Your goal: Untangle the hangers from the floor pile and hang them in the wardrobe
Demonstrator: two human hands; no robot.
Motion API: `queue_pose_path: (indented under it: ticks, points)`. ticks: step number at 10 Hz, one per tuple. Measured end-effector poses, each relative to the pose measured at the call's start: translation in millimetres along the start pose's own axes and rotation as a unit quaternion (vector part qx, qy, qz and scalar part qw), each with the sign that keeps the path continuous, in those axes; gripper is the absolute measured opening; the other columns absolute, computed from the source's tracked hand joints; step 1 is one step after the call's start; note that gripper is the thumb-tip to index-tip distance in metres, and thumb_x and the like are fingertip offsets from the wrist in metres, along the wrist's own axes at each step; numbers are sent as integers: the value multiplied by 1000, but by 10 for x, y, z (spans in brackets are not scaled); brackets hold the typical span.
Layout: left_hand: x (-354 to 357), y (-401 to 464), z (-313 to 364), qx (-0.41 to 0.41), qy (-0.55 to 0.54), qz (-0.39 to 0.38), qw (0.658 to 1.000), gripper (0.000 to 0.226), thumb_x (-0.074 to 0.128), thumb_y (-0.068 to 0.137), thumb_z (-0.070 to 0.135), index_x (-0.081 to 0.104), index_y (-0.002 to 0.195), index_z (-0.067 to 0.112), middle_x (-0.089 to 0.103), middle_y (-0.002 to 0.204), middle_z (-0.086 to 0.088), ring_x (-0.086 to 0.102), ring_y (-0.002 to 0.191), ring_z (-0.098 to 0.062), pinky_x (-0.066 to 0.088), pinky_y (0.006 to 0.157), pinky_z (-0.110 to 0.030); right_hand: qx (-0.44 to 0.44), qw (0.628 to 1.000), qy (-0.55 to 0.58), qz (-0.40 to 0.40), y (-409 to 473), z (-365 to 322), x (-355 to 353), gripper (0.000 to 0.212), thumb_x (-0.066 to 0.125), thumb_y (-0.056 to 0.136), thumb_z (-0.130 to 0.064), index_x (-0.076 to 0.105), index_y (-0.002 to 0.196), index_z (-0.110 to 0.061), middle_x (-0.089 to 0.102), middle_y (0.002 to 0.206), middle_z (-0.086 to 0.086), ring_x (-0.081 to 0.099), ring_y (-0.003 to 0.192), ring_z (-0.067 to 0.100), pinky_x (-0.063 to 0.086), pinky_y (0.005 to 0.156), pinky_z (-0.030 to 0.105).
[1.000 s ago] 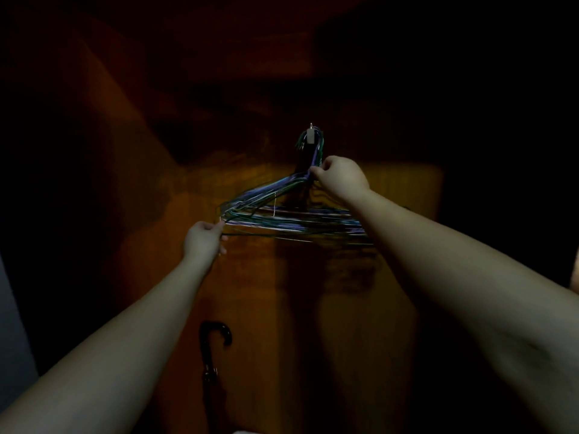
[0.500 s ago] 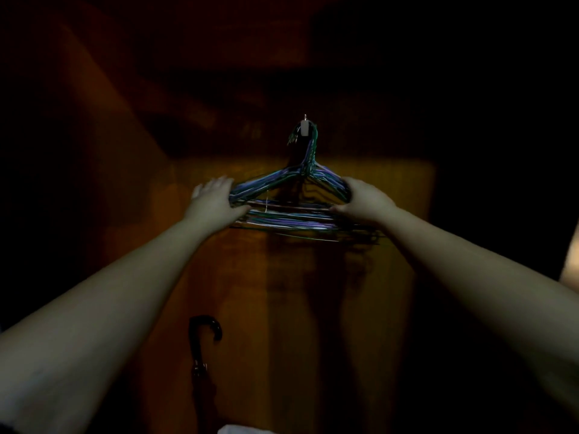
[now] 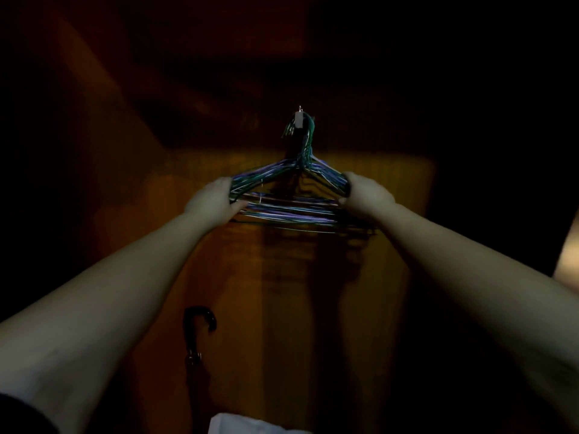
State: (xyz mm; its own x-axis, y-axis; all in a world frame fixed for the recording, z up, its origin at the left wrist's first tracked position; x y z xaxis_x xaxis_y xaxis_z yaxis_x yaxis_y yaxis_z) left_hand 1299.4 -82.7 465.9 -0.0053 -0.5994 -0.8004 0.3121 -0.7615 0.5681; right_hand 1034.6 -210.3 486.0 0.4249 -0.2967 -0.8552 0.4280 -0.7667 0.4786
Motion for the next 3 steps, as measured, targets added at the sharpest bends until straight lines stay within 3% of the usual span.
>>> queue_pose_path:
  ticks: [2,3]
  points:
    - [-74,-123,68,-9,-10,-5,1000,64,63,87,52,48,134,12,54,131,-11,51,121,-29,45,100,-45,17,999,-1,-31,-142,81,-71,70,71,85,-33,37,144,-17,52,134,10,54,119,27,49,98,43]
    - [-222,-248,142,-18,12,22,1000,65,58,91,50,43,139,9,47,141,-13,42,131,-29,34,110,-43,25,1000,-10,-9,-251,93,-217,70,70,86,-37,37,144,-16,48,138,11,51,122,28,48,100,44]
Point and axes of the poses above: each hand's wrist, its own y-axis towards the middle knuckle, its own x-axis out of the palm, z = x × y, the point moved 9 cm from there along y, towards the middle knuckle
